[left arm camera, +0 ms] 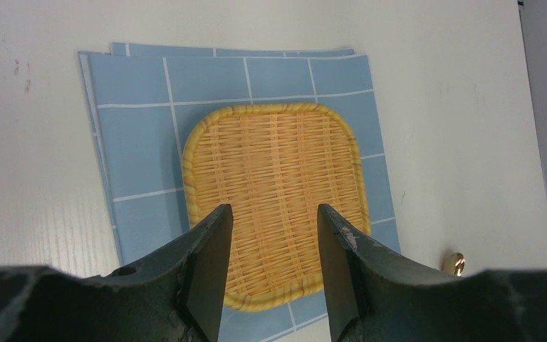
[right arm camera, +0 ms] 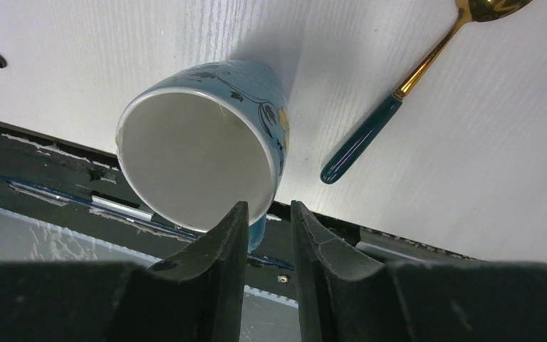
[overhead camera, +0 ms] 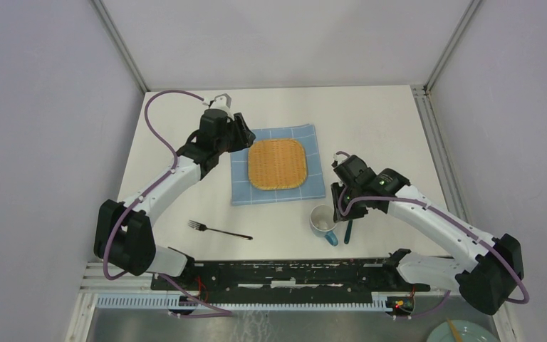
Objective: Set the dinner table for one person
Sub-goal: Pick up the cup at the center of the board.
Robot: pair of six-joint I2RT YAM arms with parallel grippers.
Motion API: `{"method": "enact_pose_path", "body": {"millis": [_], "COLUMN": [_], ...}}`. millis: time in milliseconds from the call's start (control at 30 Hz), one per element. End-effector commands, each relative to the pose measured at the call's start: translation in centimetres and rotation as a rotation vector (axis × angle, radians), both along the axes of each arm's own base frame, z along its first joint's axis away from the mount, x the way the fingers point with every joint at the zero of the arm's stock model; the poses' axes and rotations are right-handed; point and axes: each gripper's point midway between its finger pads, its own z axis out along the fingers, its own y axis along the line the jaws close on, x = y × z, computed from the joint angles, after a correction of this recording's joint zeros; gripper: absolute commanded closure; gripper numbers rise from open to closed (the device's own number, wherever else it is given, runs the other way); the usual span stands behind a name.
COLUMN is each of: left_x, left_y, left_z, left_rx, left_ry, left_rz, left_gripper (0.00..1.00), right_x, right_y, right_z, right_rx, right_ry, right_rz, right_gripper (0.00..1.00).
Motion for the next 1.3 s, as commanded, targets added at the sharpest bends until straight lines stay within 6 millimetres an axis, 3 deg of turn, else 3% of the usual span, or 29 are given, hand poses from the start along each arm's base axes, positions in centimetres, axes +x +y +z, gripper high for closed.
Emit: {"method": "enact_pose_path", "body": {"millis": [0,1067,1167,1267], "left_x": [0.3,0.5,0.5,0.5], "left_y": [-0.1,0.1,0.1,-0.1], "left_z": [1.4,1.9,1.8,1.8], "left_rx": [-0.018,0.001,0.002,0.003], "left_ry": [-0.043,-0.053,-0.052,-0.050], "left_rz": [0.011,0.008,0.006,0.001], "left_gripper": [0.45,0.44,0.44,0.44], "right_x": [0.6,1.9,2.1,2.2], "right_y": [0.6,1.7,1.8,2.2], "right_z": [0.1,-3.1,-3.5,-3.6], "right_rx": [0.024,-0.014,-0.016,-0.016], "right_ry": [-0.040,-0.098,-0.105,-0.105], "right_rz": [-0.016,-0.045,-0.055,-0.054], "right_gripper": [0.66,0.75,0.80,0.91]}}
